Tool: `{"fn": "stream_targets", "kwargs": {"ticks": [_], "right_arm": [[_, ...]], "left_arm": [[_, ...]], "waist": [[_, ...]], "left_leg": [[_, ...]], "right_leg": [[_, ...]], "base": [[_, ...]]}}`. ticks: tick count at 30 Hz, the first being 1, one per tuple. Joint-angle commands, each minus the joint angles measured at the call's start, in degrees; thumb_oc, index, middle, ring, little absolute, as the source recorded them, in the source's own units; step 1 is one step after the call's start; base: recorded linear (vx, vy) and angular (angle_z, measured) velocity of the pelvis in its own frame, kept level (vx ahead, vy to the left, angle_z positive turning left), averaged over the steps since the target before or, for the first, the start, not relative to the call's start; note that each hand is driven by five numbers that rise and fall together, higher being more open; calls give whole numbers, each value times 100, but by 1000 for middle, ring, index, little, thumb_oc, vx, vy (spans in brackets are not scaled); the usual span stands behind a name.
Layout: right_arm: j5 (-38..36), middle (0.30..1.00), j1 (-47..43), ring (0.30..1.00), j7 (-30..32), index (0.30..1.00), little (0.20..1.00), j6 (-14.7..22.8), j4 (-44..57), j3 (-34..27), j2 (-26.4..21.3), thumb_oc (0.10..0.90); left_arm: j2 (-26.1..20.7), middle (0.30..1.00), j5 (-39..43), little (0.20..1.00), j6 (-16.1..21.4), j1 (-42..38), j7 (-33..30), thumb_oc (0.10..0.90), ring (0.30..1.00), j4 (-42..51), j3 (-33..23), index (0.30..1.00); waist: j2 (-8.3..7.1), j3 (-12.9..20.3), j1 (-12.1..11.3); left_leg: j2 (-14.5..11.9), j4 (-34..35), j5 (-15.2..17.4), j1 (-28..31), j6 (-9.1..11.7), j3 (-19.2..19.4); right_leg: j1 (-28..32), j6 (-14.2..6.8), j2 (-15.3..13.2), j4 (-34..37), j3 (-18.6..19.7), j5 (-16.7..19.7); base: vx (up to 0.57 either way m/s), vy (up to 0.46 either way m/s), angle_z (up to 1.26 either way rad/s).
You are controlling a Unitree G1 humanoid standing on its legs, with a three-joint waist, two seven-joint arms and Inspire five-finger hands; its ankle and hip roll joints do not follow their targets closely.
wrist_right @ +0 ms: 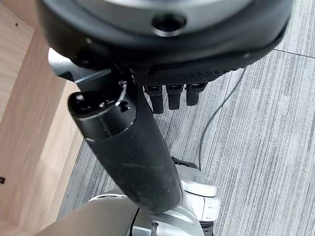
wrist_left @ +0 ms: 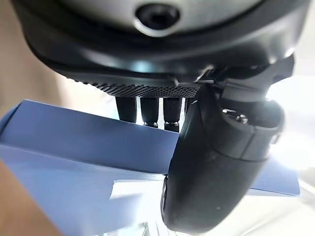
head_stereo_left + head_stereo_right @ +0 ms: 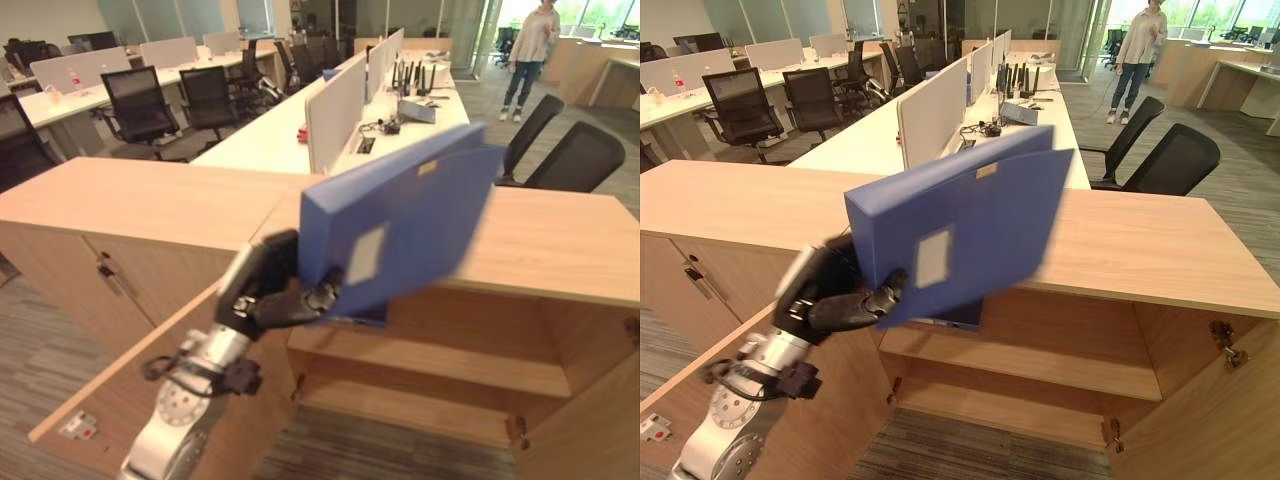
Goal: Put the empty folder in the office cabinet
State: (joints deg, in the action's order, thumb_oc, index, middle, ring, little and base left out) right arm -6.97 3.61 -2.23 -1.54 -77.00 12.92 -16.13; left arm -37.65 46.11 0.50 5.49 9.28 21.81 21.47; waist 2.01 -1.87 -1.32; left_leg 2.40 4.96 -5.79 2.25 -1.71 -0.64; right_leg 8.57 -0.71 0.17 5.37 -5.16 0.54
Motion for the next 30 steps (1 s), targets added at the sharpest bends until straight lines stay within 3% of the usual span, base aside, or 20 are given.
{"fn": "stream_targets", "kwargs": {"ticks": [1,9,15,16,17,18,21,24,25,27,30], "right_arm": [[112,900,-461,900,-26,900,900,84,-278,294,165,800],[163,900,-433,900,-34,900,900,202,-368,365,180,800],[129,900,-430,900,-57,900,900,181,-358,362,189,800],[88,900,-416,900,-84,900,900,173,-350,362,202,800],[26,900,-417,900,-110,900,900,146,-291,382,193,800],[25,900,-415,900,-107,900,900,140,-265,401,184,800],[86,900,-424,900,-116,900,900,115,-155,469,118,800],[204,900,-469,900,-101,900,900,74,242,447,-51,800],[205,900,-467,900,-102,900,900,66,252,455,-58,800],[193,900,-557,900,-31,900,900,66,708,332,-219,800],[175,900,-621,900,18,900,900,60,1085,307,-363,800]], "left_arm": [[-145,300,1124,300,95,-680,511,400,300,279,269,300],[-215,300,1561,300,-41,-887,821,400,300,-11,696,300],[-799,300,541,300,72,-791,712,400,300,-318,561,300],[-922,300,77,300,79,-720,707,400,300,-418,475,300],[-1054,300,-1020,300,149,-583,623,400,300,-714,223,300],[-1079,300,-1375,300,203,-548,541,400,300,-750,124,300],[-958,300,-2298,300,297,-335,352,400,300,-1059,-224,300],[-755,300,-4249,300,349,0,107,400,300,-1644,-895,300],[-741,300,-4273,300,354,13,104,400,300,-1644,-906,300],[-564,300,-5295,300,395,215,-54,400,300,-1818,-1270,300],[-364,300,-5552,300,398,264,-150,400,300,-1939,-1381,300]], "waist": [[-215,-49,149],[-215,-65,157],[-195,-53,144],[-181,-45,136],[-185,-33,107],[-192,-31,100],[-216,-31,78],[-268,-34,8],[-264,-34,16],[-297,-42,-20],[-294,-47,-13]], "left_leg": [[-29,4,896,433,83,-137],[-25,4,924,456,86,-142],[-37,4,917,465,101,-134],[-41,4,916,463,106,-119],[-42,4,915,459,112,-108],[-42,4,917,460,114,-109],[-44,4,911,455,115,-110],[-53,4,900,429,110,-134],[-52,4,900,430,110,-133],[-53,4,902,419,105,-138],[-51,4,904,408,101,-131]], "right_leg": [[-139,-396,-190,-37,-76,-140],[-130,-406,-201,-37,-71,-149],[-125,-415,-206,-37,-94,-155],[-128,-415,-205,-37,-98,-159],[-137,-413,-202,-37,-92,-165],[-136,-413,-201,-37,-93,-166],[-137,-410,-202,-37,-102,-172],[-153,-396,-196,-37,-105,-185],[-152,-395,-197,-37,-105,-186],[-166,-390,-197,-37,-109,-188],[-179,-388,-198,-37,-103,-188]], "base": [[-4,2,-15],[-1,0,0],[0,0,0],[0,0,0],[0,0,0],[0,0,0],[0,0,0],[0,0,0],[0,0,0],[0,0,0],[0,0,0]]}}
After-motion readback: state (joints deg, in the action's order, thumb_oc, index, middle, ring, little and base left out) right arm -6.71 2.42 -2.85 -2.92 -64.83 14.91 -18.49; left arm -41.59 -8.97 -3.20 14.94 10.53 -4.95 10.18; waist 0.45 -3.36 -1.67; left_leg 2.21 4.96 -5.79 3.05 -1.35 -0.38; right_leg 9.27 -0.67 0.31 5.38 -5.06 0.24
